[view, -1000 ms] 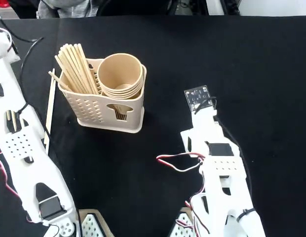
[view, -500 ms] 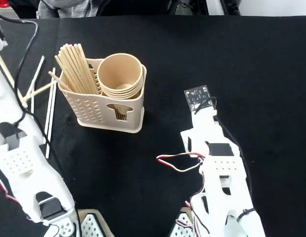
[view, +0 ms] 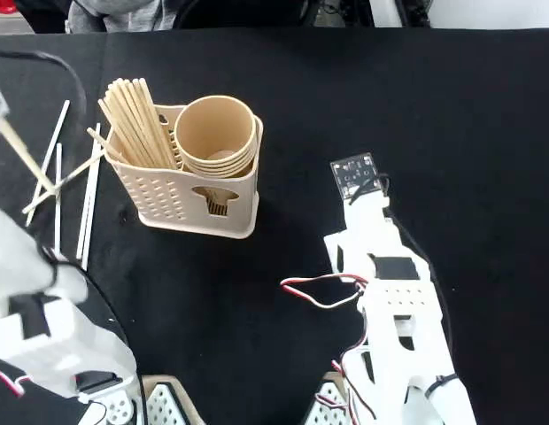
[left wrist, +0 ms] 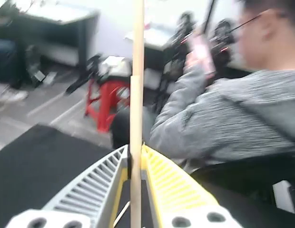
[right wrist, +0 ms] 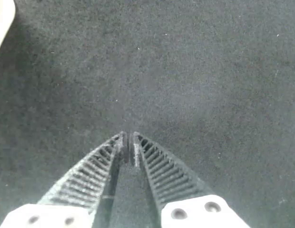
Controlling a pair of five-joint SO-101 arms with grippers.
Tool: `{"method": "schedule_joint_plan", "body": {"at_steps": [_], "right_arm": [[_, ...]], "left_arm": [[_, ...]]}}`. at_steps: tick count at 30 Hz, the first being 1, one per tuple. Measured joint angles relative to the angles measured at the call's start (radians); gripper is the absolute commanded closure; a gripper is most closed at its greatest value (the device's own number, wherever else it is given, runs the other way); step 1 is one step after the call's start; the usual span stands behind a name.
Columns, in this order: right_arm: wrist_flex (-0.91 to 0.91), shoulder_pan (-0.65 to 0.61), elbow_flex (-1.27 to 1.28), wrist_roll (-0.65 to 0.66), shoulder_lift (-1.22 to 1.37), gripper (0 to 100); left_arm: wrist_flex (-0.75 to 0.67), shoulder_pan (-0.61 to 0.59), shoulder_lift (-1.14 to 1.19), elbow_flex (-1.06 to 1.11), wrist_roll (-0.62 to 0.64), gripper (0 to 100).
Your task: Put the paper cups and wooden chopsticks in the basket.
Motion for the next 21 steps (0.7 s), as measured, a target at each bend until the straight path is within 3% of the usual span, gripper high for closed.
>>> {"method": "schedule_joint_plan", "body": {"at_steps": [7, 11, 15, 21], "right_arm": [[0.000, 0.000, 0.000, 0.000, 0.000, 97.0], [0.000, 0.000, 0.000, 0.000, 0.000, 97.0], [0.000, 0.000, 0.000, 0.000, 0.000, 97.0], [0.000, 0.000, 0.000, 0.000, 0.000, 97.0]], "left_arm": [[0.002, 0.009, -0.129, 0.101, 0.000, 97], [0.002, 0.023, -0.272, 0.339, -0.011, 97], [-0.009, 0.132, -0.440, 0.592, -0.086, 97], [-0.189, 0.245, -0.687, 0.928, -0.098, 97]]}}
